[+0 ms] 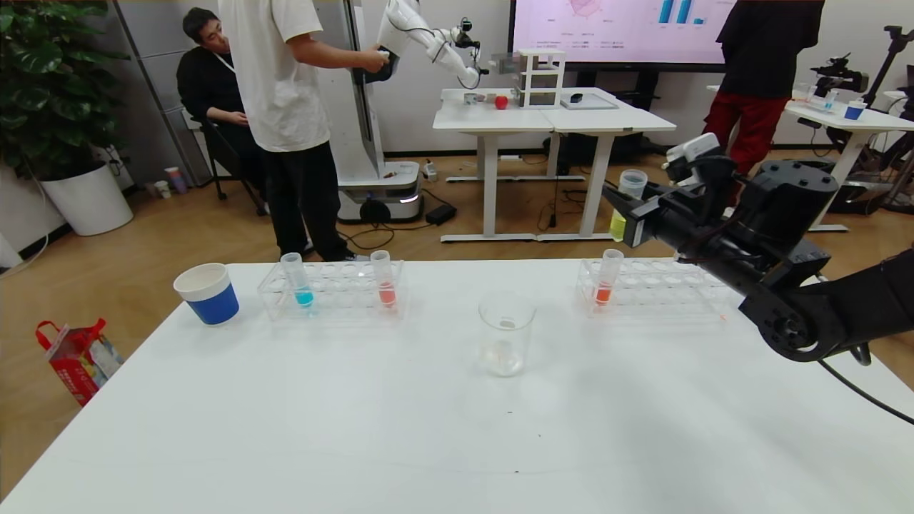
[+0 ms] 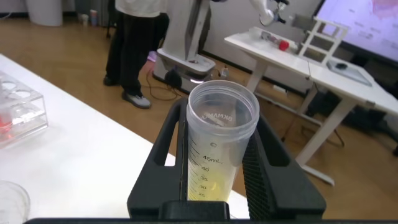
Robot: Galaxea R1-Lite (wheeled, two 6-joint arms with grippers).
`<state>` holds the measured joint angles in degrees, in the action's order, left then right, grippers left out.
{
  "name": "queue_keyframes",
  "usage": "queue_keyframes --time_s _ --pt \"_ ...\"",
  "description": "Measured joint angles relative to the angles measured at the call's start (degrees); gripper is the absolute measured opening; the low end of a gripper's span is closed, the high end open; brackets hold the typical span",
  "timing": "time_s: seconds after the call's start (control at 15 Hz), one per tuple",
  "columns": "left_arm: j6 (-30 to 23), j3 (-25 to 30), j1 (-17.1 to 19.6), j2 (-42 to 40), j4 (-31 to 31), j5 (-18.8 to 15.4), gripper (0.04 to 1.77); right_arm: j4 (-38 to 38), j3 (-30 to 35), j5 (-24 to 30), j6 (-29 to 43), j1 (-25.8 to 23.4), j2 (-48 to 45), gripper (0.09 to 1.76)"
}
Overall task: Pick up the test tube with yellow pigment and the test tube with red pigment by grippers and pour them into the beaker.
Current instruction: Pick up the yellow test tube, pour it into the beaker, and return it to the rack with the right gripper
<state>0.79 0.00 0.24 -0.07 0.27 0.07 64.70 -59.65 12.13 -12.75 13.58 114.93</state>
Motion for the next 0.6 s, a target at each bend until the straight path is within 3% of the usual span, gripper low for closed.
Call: queue_keyframes --time_s 0.13,0.4,0.6 --pt "-0.02 0.0 0.0 0.0 0.0 0.02 1.75 1.1 -1.43 2.47 -7.73 2.23 1.52 0.51" --pt "-0.05 0.0 0.0 0.0 0.0 0.0 1.75 10.33 -3.06 10.03 -20.78 4.58 7.28 0.51" --pt "-0.02 0.0 0.0 0.0 -0.02 0.0 1.75 15.73 -3.22 13.14 -26.22 6.81 11.56 0.51"
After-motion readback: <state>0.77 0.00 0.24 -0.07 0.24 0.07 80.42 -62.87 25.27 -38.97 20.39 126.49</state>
